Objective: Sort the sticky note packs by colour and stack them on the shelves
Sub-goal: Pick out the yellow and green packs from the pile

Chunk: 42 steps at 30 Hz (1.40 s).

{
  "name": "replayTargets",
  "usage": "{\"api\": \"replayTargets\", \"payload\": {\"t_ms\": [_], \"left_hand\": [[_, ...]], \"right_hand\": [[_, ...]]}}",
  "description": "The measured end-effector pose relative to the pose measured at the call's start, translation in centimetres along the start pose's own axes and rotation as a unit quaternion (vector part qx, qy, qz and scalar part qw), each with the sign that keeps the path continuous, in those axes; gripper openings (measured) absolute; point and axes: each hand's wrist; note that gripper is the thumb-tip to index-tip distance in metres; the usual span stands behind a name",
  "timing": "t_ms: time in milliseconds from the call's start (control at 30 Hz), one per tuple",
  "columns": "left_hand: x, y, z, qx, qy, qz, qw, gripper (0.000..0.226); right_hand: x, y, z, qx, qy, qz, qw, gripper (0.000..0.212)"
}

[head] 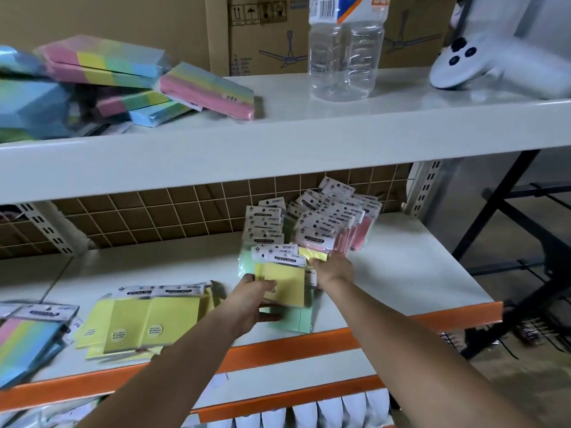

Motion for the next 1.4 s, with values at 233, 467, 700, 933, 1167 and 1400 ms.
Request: {"api": "replayTargets", "payload": {"t_ms": [233,467,700,933,1167,1400], "left_hand": [[0.7,-1.1,-0.9,-0.033,-0.017,0.003,0.999,0.015],[1.2,-2.5,-1.3,-0.002,-0.062,0.006,0.998,0.018],[0.3,-1.9,-0.9,-0.008,-0.07,0.001,0.998,0.031],[-2.2,0.7,-0.4,-0.067,-0.085,-0.005,0.994,0.014],[-4.5,6.7,-0.1,-0.074,-0.112,0.009,0.991,0.019],[-7.7,13.8,1.4,-0.092,-0.118,0.072,0.986,0.009]], "right_hand": [[0.2,2.6,0.5,-0.013,0.013,0.089,0.996,0.042],[-0.7,4.3,0.2,0.048,0.112,0.138,0.983,0.026],[-3.6,5.8,-1.5,0.157,0.097,0.149,0.972,0.007],[-8.5,3.0,-4.9,0.244,0.068,0.072,0.965,0.034],[-10.6,-1.3,-7.4,0.242,0.071,-0.019,0.967,0.041],[-11.3,-7.2,-10.5,0.303,0.057,-0.092,0.947,0.087]]}}
Point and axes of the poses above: each hand's wrist, its own x-axis towards the middle knuckle, its own y-axis out of the back of the hand, z = x × y, and after that the axes turned 8 degrees about y, right-handed
